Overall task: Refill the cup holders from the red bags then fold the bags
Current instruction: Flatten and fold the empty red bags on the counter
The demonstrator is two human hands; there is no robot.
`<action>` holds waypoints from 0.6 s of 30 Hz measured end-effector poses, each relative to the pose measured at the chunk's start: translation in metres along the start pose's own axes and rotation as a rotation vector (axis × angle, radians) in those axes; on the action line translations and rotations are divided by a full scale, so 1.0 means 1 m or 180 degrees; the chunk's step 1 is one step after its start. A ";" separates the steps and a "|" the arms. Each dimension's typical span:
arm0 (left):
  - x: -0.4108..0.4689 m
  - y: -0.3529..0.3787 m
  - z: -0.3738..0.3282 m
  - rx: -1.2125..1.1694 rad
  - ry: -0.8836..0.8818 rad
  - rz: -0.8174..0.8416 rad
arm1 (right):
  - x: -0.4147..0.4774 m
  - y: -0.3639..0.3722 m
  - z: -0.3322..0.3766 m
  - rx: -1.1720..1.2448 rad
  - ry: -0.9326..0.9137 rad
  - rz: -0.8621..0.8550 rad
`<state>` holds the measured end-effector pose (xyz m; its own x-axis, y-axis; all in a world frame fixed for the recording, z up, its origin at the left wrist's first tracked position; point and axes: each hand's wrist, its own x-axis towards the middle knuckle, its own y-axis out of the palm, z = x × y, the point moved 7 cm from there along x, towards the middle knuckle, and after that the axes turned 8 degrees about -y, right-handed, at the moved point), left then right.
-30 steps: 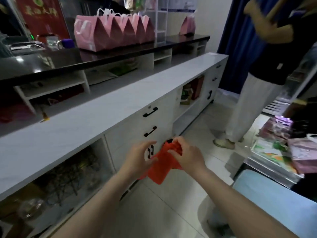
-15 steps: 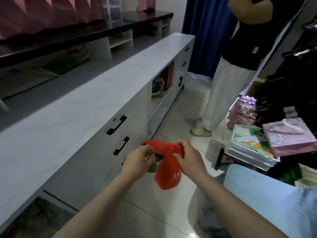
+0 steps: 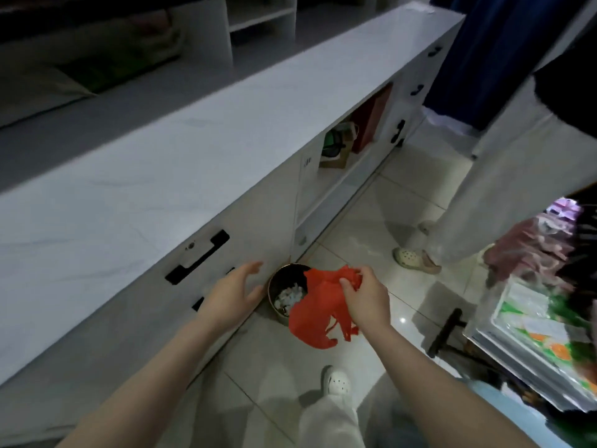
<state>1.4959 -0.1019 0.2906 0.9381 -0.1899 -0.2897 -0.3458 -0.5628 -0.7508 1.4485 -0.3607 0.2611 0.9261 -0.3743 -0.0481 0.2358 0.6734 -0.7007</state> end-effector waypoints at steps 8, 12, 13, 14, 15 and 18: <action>0.102 0.088 0.010 -0.0253 -0.0865 -0.0288 | 0.137 0.073 -0.100 0.0104 0.0391 0.0587; 0.142 0.141 0.035 -0.0322 -0.0974 -0.0269 | 0.176 0.127 -0.143 0.0129 0.0438 0.0746; 0.151 0.153 0.043 -0.0340 -0.0976 -0.0292 | 0.185 0.142 -0.153 0.0164 0.0451 0.0757; 0.157 0.164 0.050 -0.0378 -0.0983 -0.0308 | 0.193 0.155 -0.162 0.0181 0.0475 0.0757; 0.161 0.174 0.056 -0.0432 -0.0962 -0.0329 | 0.200 0.168 -0.172 0.0209 0.0485 0.0741; 0.175 0.200 0.072 -0.0681 -0.0909 -0.0379 | 0.219 0.206 -0.196 0.0296 0.0501 0.0835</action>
<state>1.5891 -0.1895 0.0475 0.9175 0.1019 -0.3845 -0.1944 -0.7285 -0.6569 1.6418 -0.4290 -0.0338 0.9036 -0.2692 -0.3333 0.0275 0.8127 -0.5820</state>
